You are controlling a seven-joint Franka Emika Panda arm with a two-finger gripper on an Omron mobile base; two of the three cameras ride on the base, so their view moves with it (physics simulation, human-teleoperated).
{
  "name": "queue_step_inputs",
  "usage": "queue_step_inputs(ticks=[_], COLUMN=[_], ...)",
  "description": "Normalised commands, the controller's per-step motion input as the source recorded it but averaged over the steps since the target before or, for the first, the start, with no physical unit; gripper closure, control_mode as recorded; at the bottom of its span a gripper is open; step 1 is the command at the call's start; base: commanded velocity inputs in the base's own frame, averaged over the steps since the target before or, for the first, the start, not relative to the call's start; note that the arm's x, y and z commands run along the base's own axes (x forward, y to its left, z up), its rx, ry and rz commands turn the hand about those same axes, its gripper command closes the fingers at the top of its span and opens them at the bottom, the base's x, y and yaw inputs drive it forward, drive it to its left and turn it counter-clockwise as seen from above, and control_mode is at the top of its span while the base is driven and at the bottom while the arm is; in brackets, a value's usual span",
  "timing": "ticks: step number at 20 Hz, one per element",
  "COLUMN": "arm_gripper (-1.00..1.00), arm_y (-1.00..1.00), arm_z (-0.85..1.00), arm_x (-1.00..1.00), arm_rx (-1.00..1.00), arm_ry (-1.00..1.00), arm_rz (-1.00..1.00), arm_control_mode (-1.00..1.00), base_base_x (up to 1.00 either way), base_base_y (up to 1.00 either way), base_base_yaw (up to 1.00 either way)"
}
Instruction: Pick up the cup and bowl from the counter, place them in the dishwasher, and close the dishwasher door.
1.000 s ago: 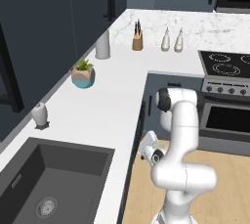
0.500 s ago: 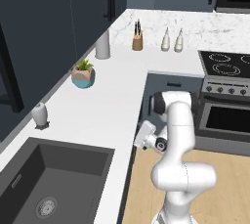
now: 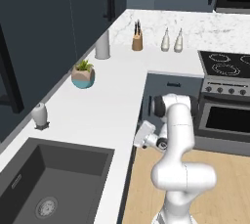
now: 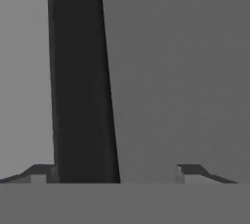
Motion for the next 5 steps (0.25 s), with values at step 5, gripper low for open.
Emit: queue_step_inputs(ticks=[5], arm_gripper=[-1.0], arm_y=[0.85], arm_z=[-1.0], arm_x=[0.57], arm_rx=[0.83], arm_ry=[-0.03], arm_rz=[0.06], arm_control_mode=[-1.0], base_base_x=[0.0], base_base_y=[0.0], base_base_yaw=[0.0])
